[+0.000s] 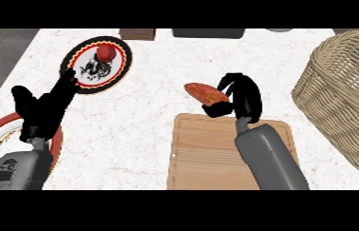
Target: Pick the sweet potato from the cutting board and place it in the basket
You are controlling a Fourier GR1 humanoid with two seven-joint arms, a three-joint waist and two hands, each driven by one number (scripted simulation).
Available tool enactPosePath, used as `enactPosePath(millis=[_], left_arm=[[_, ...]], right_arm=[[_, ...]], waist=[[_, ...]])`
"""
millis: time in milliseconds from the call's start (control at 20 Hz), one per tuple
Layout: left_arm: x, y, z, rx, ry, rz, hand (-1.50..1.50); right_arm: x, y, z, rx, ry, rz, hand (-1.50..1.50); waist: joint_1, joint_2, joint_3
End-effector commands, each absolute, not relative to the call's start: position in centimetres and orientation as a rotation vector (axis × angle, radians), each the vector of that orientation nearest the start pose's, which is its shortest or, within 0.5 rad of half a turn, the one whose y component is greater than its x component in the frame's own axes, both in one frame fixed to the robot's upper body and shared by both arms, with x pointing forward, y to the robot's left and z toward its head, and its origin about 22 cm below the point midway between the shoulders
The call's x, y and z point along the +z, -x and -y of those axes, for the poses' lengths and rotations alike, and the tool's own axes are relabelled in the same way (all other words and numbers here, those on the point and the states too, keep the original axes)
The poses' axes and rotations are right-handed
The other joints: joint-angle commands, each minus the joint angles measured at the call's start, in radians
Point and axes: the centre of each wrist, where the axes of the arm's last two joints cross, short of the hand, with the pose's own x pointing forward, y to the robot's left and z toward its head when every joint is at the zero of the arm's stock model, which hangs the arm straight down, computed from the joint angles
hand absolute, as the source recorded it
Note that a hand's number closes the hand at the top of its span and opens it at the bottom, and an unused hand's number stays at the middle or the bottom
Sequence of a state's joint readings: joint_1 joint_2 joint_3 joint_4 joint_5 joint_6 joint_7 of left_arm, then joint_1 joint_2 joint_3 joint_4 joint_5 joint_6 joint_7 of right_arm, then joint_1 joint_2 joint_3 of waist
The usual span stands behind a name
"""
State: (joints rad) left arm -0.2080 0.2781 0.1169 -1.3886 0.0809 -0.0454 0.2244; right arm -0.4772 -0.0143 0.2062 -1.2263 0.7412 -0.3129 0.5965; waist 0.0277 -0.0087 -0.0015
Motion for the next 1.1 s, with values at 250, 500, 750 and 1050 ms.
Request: enactPosePath(millis=[250, 500, 750, 1050], left_arm=[[4.5, -30.0, -31.5, -0.103, -0.188, 1.369, 0.0], [3.4, -29.9, -30.0, -0.084, -0.205, 1.394, 0.0], [3.5, -28.3, -32.7, -0.085, -0.209, 1.37, 0.0], [4.2, -28.8, -31.7, -0.064, -0.182, 1.375, 0.0]], right_arm=[[13.8, -32.9, 3.8, 0.065, 0.933, 1.527, 1.5], [19.0, -33.4, 1.7, 0.033, 1.105, 1.432, 1.5], [21.9, -34.5, 2.4, 0.0, 1.211, 1.38, 1.5], [26.5, -35.8, 4.4, -0.086, 1.29, 1.37, 1.5]], waist=[[-0.003, -0.002, -0.002], [-0.018, -0.002, -0.002], [-0.02, 0.001, 0.0], [-0.03, 0.0, 0.001]])
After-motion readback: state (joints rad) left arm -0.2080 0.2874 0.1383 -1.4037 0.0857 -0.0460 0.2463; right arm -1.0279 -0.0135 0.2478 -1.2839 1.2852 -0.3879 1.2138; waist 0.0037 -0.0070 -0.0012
